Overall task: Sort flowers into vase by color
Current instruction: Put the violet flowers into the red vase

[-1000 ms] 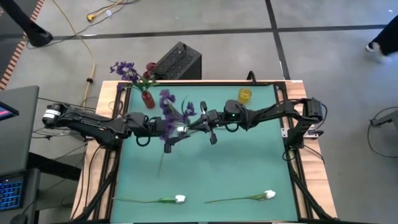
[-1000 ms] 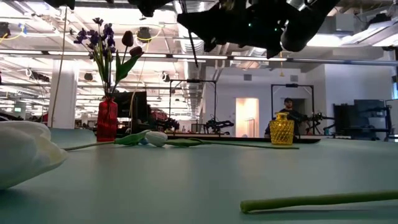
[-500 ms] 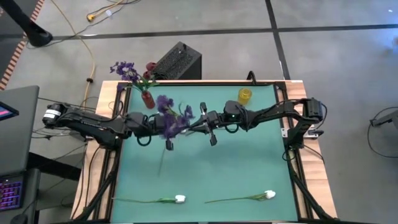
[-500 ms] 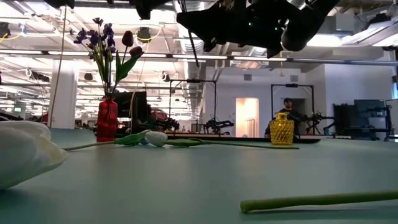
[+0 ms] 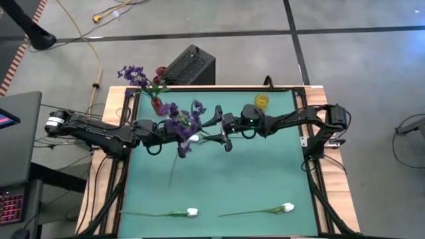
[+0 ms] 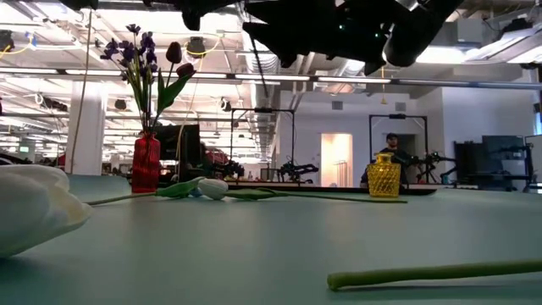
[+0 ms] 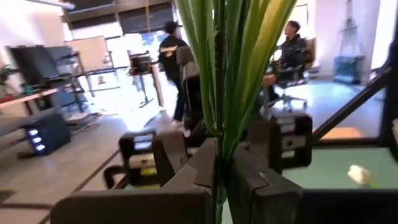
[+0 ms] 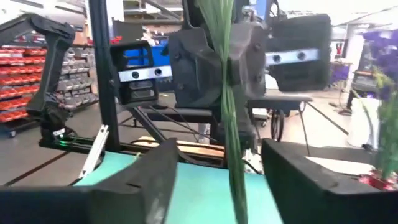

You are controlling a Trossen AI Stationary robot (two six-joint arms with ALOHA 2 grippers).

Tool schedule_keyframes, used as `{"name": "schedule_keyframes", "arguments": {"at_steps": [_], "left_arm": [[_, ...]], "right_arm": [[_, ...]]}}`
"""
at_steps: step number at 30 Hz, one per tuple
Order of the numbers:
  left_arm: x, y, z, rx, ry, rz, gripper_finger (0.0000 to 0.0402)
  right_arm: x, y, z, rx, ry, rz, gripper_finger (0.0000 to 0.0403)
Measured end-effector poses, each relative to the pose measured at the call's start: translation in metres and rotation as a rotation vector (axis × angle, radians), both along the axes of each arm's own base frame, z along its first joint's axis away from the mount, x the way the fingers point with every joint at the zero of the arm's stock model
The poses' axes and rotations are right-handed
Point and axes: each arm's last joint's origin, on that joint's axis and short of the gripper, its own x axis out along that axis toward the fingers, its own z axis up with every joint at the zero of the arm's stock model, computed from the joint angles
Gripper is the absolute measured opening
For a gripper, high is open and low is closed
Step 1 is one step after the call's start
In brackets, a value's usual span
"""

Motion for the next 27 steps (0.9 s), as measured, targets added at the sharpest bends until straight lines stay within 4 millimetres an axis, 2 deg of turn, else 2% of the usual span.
{"name": "schedule_keyframes", "arguments": {"at_steps": [4,9,16,27], "left_arm": [[-0.008,0.003,0.007,0.025,0.039,0.076,0.0001],[-0.027,0.008,0.022,0.067,0.106,0.227,0.0],[-0.063,0.021,0.026,0.079,0.226,0.595,0.0],[-0.109,0.032,0.031,-0.032,0.2,0.744,0.0]], "right_arm": [[-0.006,-0.007,0.006,-0.013,0.032,-0.024,0.0308],[-0.018,-0.018,0.012,-0.026,0.134,-0.058,0.0342],[-0.021,-0.027,0.003,0.0,0.245,-0.082,0.0344],[-0.02,-0.027,-0.003,-0.016,0.27,-0.085,0.0341]]}}
